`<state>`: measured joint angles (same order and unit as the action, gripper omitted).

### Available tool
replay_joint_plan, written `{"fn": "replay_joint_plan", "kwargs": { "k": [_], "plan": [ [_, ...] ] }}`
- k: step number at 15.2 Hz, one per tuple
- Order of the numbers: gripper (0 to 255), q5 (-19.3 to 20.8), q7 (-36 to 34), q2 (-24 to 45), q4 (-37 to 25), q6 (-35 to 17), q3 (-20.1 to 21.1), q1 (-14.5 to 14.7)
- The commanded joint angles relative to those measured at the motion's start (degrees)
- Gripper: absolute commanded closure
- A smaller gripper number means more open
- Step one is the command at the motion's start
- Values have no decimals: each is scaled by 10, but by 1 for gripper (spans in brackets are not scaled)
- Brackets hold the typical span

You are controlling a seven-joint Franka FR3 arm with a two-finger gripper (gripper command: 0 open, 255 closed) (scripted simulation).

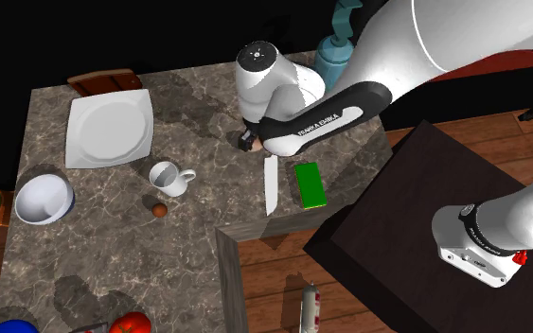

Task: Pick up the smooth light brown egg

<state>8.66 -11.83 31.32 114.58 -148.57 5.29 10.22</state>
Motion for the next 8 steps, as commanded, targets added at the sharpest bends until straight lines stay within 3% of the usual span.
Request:
{"fn": "replay_joint_plan", "kwargs": {
  "k": [1,8],
  "plan": [
    [0,11,-4,48,-49,-1,-6,11],
    [0,17,-9,88,-61,-29,-13,16]
  ]
}}
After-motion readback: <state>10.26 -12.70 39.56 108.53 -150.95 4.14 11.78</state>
